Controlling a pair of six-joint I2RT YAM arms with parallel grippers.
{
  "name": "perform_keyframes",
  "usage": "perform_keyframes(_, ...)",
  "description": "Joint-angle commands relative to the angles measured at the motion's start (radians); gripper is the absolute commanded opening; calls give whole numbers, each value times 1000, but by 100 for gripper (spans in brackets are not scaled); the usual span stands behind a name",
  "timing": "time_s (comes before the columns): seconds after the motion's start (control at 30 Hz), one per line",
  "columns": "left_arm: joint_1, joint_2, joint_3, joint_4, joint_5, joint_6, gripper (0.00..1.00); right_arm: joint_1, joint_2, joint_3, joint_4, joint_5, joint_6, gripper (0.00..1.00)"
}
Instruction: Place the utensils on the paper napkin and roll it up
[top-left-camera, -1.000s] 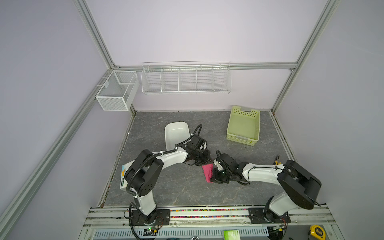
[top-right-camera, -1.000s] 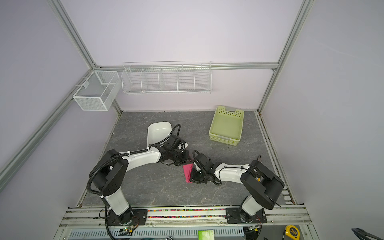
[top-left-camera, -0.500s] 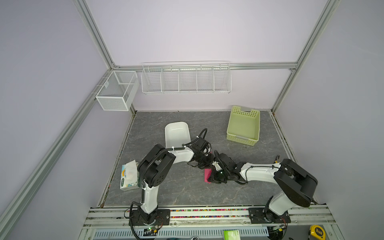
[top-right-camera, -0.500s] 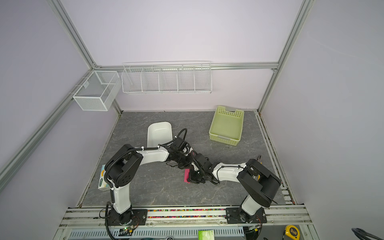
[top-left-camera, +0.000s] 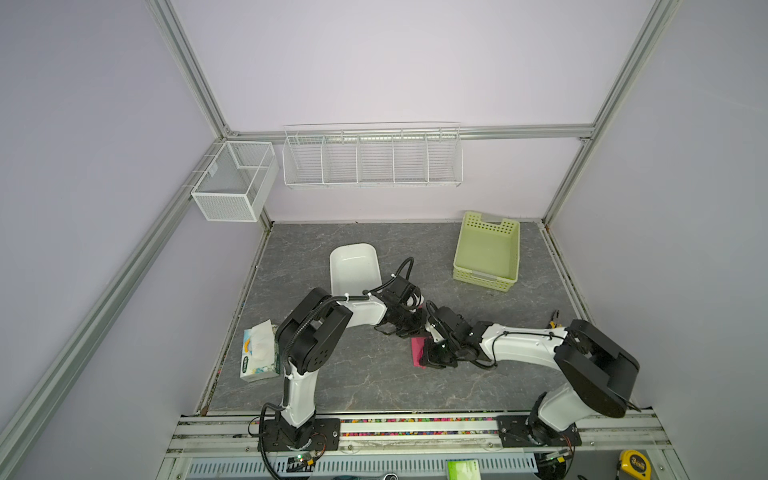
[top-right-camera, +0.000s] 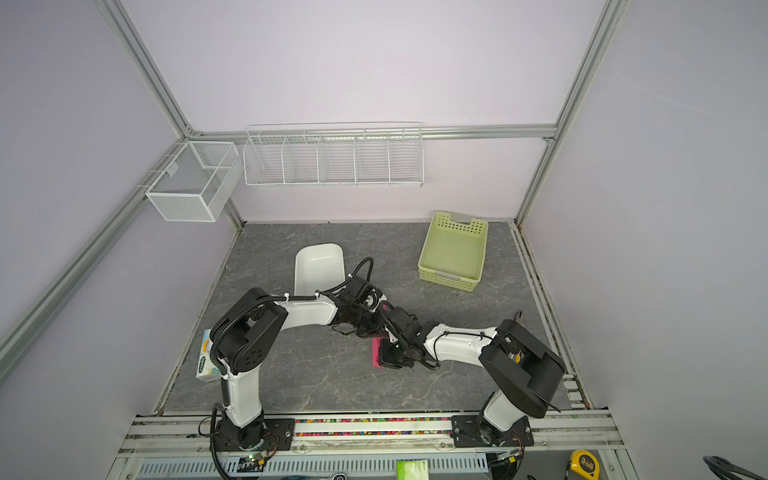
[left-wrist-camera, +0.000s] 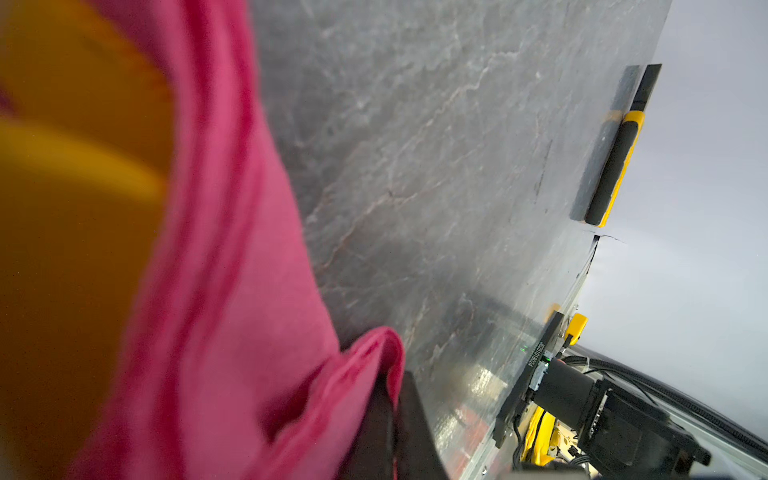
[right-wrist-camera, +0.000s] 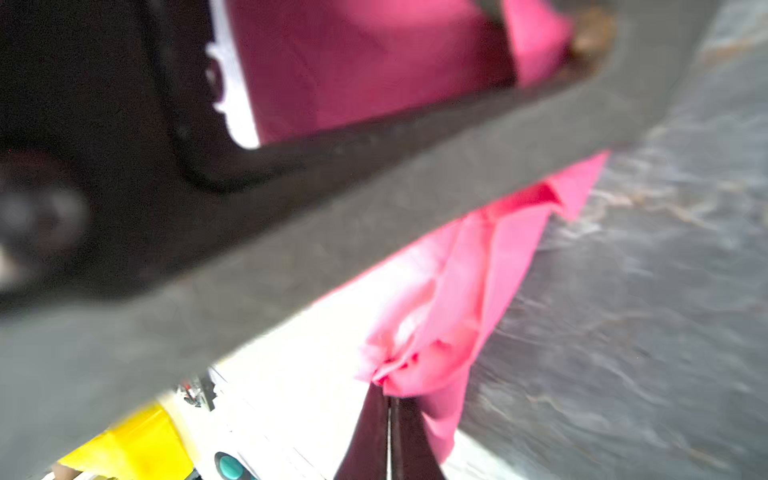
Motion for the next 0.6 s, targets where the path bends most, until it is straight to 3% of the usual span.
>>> perform_keyframes(0.0,-10,50,-54,-64,-74,79,0,-1,-15,21,-155,35,-29,7)
perform_keyframes(0.3,-14,66,-52,-91,-71,133,0,-21,-74,91,-280,43,-80,7)
perform_keyframes(0.57,-19,68,-51,-112,-79,146,0,-44,-88,53,-316,67,-92,7)
